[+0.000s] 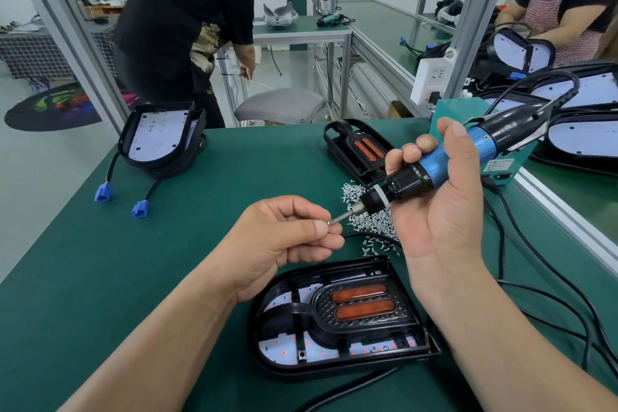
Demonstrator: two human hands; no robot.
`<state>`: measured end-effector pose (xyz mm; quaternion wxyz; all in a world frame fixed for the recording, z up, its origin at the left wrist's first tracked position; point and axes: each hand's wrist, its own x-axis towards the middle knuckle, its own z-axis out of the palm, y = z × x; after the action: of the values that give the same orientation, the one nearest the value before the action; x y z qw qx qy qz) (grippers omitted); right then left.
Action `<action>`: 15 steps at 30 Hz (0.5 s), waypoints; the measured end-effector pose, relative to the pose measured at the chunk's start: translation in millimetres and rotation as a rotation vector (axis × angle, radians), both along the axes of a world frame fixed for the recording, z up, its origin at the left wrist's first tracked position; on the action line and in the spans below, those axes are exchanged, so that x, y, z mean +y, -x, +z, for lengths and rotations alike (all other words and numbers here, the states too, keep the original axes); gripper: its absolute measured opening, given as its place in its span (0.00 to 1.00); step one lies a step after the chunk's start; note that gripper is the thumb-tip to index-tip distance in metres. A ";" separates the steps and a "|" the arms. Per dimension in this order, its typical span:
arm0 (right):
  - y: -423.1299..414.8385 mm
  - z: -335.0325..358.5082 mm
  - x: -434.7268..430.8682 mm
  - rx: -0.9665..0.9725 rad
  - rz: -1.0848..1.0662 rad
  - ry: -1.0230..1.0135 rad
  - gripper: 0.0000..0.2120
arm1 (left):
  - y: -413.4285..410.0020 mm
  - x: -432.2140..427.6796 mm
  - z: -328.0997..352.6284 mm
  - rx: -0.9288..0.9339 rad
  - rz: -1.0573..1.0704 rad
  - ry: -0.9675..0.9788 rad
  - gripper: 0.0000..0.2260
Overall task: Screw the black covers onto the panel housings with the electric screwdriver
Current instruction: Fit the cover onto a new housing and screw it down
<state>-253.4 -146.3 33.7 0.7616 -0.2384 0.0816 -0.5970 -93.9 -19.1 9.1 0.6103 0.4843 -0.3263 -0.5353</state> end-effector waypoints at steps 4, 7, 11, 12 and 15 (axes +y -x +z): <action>-0.4 0.9 0.5 0.006 -0.009 -0.011 0.06 | 0.7 1.0 1.2 -0.016 -0.007 -0.008 0.05; -0.4 1.4 0.7 0.008 -0.017 -0.014 0.06 | 1.9 1.7 2.4 -0.021 -0.021 -0.008 0.06; -0.9 0.9 0.2 0.024 -0.017 -0.013 0.07 | 2.4 2.5 3.3 -0.038 -0.017 -0.014 0.06; -1.0 1.0 0.0 0.032 -0.016 -0.005 0.08 | 2.3 2.4 3.3 -0.046 -0.016 -0.015 0.06; -1.8 -0.3 1.6 0.069 -0.031 0.046 0.08 | 1.5 2.2 2.4 -0.080 -0.007 -0.023 0.05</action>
<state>-251.6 -144.7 33.5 0.7434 -0.2750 0.0980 -0.6018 -95.4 -16.9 11.5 0.5891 0.5111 -0.3462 -0.5213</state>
